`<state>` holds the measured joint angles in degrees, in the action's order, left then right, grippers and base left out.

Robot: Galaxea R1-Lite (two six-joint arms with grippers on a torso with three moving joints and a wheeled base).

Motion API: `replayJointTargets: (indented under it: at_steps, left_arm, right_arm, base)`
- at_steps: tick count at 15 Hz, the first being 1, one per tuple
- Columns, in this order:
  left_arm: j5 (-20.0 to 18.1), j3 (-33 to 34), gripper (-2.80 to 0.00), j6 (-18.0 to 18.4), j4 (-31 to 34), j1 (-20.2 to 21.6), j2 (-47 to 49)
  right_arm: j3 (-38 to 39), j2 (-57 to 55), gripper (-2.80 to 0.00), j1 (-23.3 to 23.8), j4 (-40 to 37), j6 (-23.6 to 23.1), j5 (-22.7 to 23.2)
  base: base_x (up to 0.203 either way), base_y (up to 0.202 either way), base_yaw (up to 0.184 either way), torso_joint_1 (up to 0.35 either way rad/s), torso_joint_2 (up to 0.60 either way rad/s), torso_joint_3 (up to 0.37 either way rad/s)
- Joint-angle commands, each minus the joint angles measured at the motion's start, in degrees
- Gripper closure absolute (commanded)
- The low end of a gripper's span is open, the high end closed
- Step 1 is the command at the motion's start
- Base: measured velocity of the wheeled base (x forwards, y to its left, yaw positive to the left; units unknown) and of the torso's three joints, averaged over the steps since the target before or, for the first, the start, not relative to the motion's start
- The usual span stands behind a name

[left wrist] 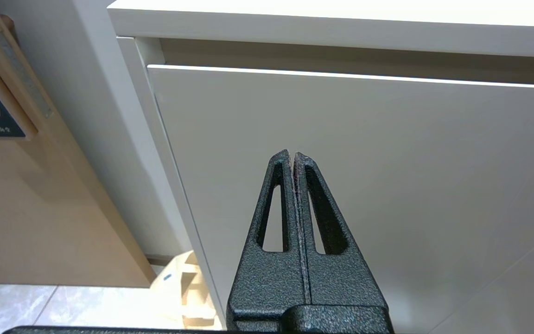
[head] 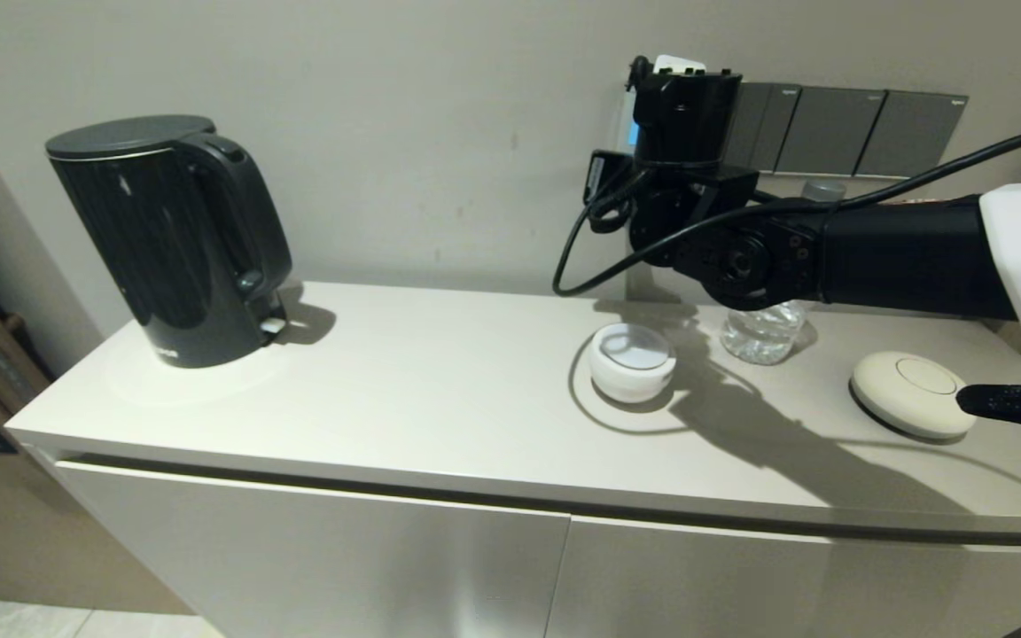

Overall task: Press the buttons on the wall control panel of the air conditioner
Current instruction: Press the temperature increase button

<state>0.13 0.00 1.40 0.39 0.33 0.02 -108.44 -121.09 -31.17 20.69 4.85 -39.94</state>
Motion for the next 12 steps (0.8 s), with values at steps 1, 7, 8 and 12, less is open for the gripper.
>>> replayJointTargets:
  at_steps: [1, 7, 8, 12]
  left_arm:
    - [0.04, 0.00, 0.00, 0.00, -0.04, 0.02, -0.02]
    - [0.04, 0.00, 0.00, -0.08, -0.04, 0.11, 0.00]
    - [0.04, 0.00, 0.00, -0.08, -0.04, 0.02, -0.02]
    - [0.04, 0.00, 0.00, -0.08, -0.04, 0.02, -0.02]
  right_arm:
    - [0.15, 0.06, 0.00, -0.03, 0.05, 0.07, -0.23]
    - [0.77, 0.68, 0.00, -1.00, 0.14, 0.33, -0.41]
    - [0.82, 0.91, 0.00, -1.00, 0.14, 0.26, -0.41]
    - [0.86, 1.38, 0.00, -1.17, 0.14, 0.33, -0.41]
  base:
    - [0.000, 0.000, 0.000, 0.000, 0.00, 0.000]
    - [0.000, 0.000, 0.000, 0.000, 0.00, 0.000]
    - [0.000, 0.000, 0.000, 0.000, 0.00, 0.000]
    - [0.000, 0.000, 0.000, 0.000, 0.00, 0.000]
